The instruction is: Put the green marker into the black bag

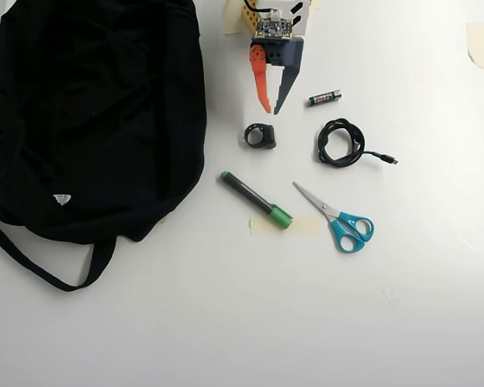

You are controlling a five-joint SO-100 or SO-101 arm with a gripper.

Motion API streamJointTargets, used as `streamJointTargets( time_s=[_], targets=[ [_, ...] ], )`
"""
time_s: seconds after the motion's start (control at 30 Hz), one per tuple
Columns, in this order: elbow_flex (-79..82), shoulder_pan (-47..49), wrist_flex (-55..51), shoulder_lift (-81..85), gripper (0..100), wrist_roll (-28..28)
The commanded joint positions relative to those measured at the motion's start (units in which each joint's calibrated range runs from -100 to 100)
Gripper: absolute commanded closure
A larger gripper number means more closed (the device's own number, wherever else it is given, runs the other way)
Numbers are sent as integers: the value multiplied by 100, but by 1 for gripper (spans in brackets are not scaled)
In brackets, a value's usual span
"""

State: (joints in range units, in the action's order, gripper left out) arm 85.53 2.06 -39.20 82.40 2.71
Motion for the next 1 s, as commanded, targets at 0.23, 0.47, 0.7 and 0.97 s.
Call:
streamJointTargets(
  time_s=[0.23, 0.47, 0.7, 0.97],
  targets=[
    [-1626, 49, 96, -896, 98, 7],
    [-2381, 213, 234, -1551, 98, -4],
    [-3243, 221, 492, -2398, 98, -40],
    [-4394, 325, 638, -3402, 98, -46]
  ],
)
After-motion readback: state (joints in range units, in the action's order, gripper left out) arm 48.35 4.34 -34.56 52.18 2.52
